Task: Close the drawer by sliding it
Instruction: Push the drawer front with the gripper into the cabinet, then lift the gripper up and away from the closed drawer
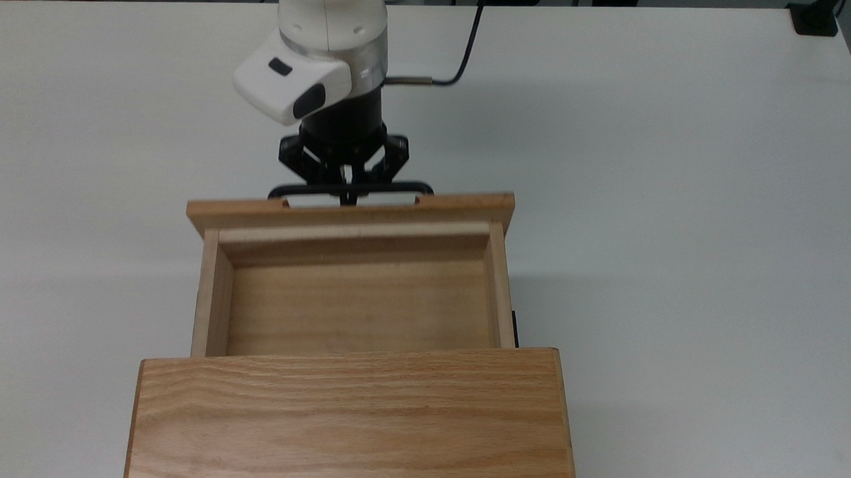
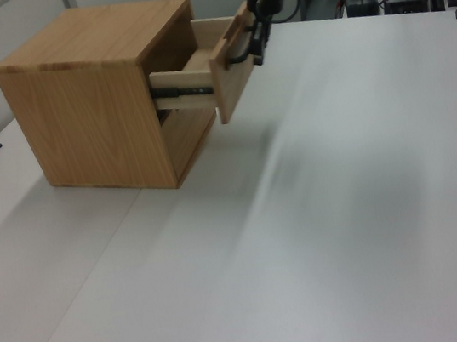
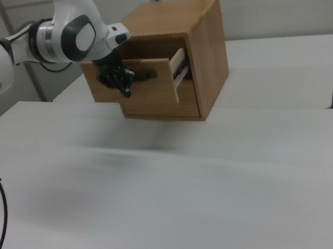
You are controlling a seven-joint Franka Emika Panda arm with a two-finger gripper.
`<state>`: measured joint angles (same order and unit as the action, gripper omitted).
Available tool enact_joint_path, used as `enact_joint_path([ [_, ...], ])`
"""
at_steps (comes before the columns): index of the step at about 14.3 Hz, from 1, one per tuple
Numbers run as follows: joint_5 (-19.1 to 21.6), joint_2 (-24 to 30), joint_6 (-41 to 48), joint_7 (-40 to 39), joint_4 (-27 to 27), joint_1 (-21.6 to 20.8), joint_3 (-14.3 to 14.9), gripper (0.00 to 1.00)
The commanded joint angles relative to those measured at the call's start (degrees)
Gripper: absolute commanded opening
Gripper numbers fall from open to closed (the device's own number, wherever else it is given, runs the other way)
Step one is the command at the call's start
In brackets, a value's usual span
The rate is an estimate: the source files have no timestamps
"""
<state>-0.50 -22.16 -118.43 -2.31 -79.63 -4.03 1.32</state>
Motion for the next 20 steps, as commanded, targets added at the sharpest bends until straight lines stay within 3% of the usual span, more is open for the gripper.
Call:
enact_joint_path([
  [1,0.58,-3.94,-9.59,1.87,3.78,-0.28,0.00,0.00],
  [12,-0.47,-13.00,-48.45,1.79,4.04,-1.34,0.00,0.00],
  [17,-0.56,-12.91,-49.70,1.26,2.91,-1.34,0.09,0.00],
  [20,-2.14,-10.03,-48.66,1.17,0.02,-0.90,0.00,0.00],
])
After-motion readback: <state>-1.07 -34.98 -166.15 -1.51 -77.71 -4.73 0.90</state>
